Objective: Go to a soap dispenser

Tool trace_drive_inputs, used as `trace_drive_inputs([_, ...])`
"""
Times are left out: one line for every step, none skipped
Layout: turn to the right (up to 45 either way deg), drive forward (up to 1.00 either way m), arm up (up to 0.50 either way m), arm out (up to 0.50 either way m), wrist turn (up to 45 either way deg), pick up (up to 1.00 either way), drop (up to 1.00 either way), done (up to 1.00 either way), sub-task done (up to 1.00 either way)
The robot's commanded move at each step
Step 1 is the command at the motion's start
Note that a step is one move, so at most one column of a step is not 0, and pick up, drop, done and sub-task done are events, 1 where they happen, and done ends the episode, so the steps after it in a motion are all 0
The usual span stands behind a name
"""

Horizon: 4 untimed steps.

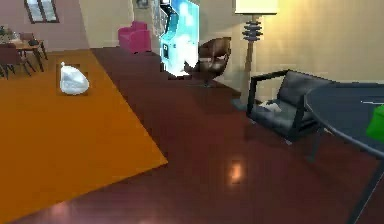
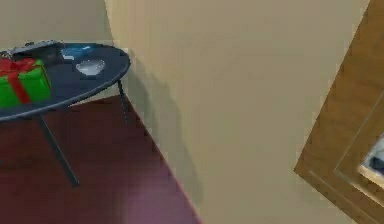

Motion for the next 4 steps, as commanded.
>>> trace_drive_inputs([-45.0, 0.0, 0.0, 0.0, 0.0, 0.0, 0.0, 0.0, 0.0])
trace_drive_inputs([-6.0, 0.0, 0.0, 0.0, 0.0, 0.0, 0.0, 0.0, 0.0])
trace_drive_inputs([0.0, 1.0, 0.0, 0.0, 0.0, 0.0, 0.0, 0.0, 0.0])
trace_drive_inputs([0.0, 1.0, 0.0, 0.0, 0.0, 0.0, 0.0, 0.0, 0.0])
